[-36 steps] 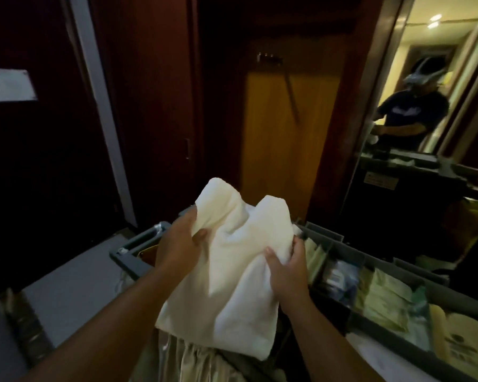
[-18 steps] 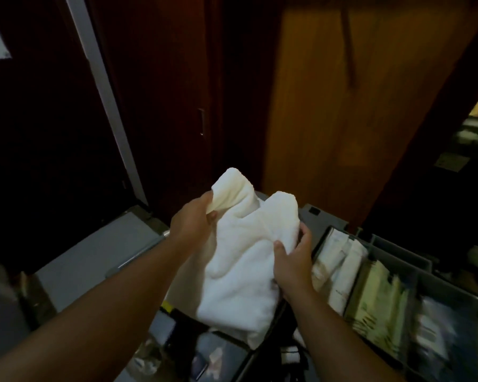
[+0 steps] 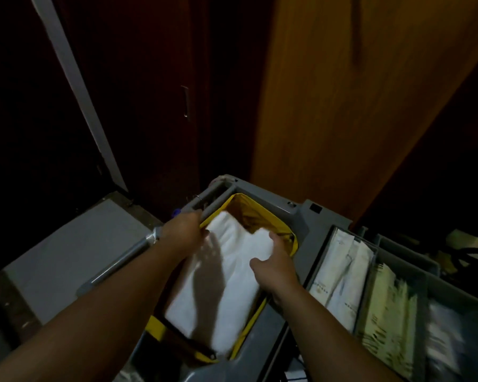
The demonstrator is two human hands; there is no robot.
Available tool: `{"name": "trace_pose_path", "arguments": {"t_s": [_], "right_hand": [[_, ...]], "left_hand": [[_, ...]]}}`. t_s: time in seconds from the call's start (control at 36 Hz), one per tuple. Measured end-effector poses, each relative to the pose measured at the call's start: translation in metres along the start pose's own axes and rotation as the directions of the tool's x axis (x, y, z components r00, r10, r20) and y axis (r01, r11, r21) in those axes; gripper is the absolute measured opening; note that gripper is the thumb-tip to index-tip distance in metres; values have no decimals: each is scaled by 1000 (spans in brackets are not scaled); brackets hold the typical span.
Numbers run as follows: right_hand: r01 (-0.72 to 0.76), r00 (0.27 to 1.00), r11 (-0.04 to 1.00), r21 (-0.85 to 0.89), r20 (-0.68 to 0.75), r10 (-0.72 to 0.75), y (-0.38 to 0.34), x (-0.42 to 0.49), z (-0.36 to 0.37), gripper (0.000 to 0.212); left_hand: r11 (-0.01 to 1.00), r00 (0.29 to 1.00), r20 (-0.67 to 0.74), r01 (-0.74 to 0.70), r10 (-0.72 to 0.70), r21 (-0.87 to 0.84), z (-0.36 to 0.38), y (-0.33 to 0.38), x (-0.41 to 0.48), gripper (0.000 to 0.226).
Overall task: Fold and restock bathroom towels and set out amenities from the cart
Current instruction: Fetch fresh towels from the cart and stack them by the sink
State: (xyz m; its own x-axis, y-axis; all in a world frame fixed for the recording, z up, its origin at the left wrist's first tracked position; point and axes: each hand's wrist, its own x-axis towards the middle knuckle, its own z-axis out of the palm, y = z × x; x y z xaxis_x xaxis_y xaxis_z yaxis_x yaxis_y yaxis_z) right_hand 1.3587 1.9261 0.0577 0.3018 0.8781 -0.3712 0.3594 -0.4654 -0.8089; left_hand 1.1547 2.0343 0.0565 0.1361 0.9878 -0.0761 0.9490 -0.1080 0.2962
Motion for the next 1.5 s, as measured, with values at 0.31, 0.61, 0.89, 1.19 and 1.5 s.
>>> {"name": "trace_pose_path", "arguments": {"t_s": [0.31, 0.61, 0.89, 1.19, 1.5], "right_hand": [[115, 993, 992, 58, 17, -116, 2, -18, -14, 72], [500, 861, 859, 112, 39, -507, -16, -80, -45, 51], [801, 569, 569, 188, 61, -820, -32, -212, -54, 43], [782, 156, 175, 598, 84, -984, -55, -395, -1, 33], [512, -298, -230, 828, -80, -951, -44, -603, 57, 15]], "left_hand": [[993, 994, -111, -15, 2, -115, -18, 11, -50, 42], [978, 891, -415, 122, -183, -169, -58, 49, -187, 64], [964, 619, -740, 196, -264, -180, -111, 97, -374, 53], [972, 253, -961, 229, -108, -48, -164, 102, -588, 26], [873, -152, -982, 457, -111, -169, -166, 68, -776, 17]]}}
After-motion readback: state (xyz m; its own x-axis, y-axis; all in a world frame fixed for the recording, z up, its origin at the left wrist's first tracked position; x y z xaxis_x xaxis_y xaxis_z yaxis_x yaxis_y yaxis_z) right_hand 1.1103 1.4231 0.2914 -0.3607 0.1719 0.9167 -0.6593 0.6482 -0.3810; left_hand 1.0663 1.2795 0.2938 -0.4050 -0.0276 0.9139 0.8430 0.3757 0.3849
